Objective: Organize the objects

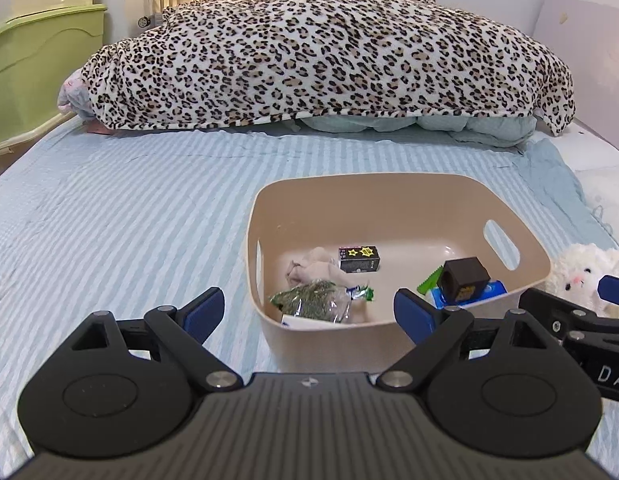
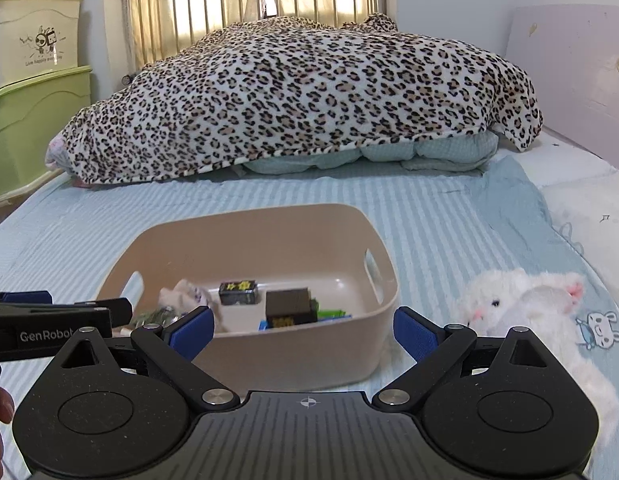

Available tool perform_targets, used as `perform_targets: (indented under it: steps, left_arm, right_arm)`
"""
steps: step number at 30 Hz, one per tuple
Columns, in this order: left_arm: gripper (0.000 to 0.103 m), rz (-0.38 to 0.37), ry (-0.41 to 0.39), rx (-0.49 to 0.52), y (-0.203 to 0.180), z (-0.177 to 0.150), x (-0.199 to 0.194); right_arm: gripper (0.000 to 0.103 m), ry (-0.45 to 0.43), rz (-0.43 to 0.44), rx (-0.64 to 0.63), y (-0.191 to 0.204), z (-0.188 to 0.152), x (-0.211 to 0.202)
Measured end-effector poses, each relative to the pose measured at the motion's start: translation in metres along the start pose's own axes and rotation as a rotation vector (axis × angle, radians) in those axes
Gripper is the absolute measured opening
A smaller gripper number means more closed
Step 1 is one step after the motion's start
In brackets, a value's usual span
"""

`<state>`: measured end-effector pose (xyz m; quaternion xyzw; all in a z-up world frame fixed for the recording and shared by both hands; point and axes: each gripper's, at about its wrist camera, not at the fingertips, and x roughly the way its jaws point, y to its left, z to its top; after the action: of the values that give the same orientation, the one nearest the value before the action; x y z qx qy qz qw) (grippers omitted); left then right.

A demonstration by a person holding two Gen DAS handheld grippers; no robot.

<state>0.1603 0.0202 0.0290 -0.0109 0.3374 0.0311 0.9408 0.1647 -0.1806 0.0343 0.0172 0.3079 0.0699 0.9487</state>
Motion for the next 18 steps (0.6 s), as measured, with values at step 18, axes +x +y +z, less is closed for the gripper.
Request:
perform_targets:
  steps: [18]
  left_arm:
    - [0.092,-0.011,-0.032,0.052,-0.002,-0.030,-0.070]
  right_arm:
    - [0.098,-0.036,0.003,-0.033,0.014,-0.040,-0.072]
